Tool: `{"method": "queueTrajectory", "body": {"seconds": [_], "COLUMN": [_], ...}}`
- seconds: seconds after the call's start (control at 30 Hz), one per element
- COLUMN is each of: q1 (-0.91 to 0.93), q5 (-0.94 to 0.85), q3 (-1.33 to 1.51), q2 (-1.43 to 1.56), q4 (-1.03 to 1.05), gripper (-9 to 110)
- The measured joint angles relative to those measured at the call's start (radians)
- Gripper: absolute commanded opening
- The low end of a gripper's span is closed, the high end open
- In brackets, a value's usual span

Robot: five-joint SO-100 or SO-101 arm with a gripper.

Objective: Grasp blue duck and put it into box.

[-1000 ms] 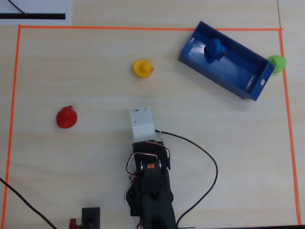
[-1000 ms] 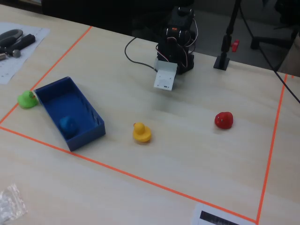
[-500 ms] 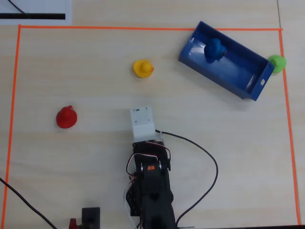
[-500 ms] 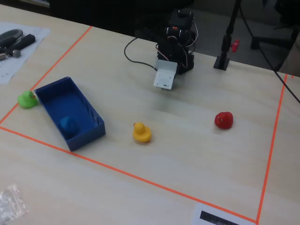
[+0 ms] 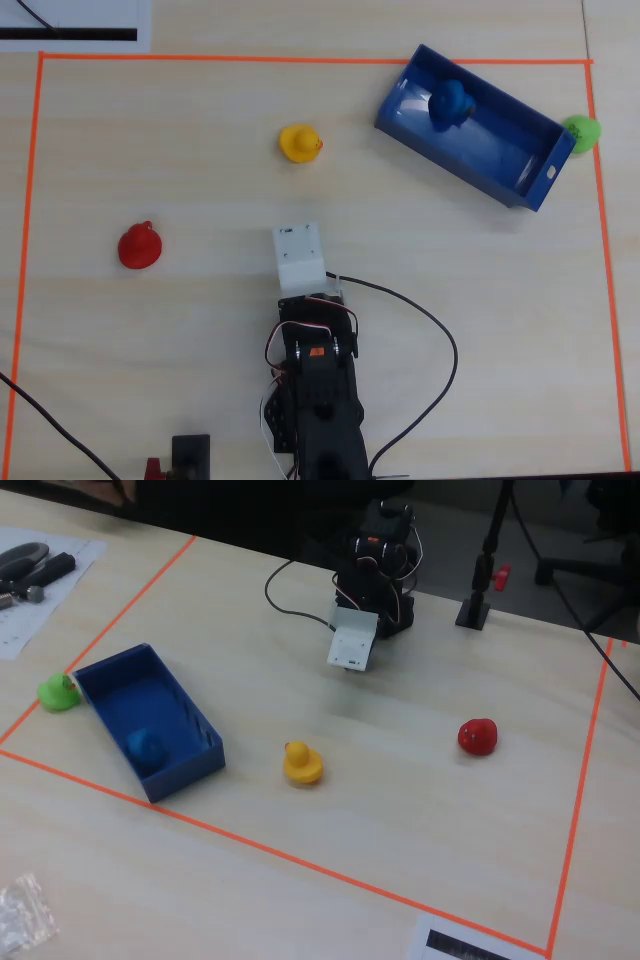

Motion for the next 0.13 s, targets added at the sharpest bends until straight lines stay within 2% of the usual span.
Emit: {"method": "queueTrajectory", "body": {"seconds": [0.13], "q1": [0.000], "q5": [0.000], "q3": [0.000], "q2": [0.000], "q4": [0.000], "gripper": [1]}}
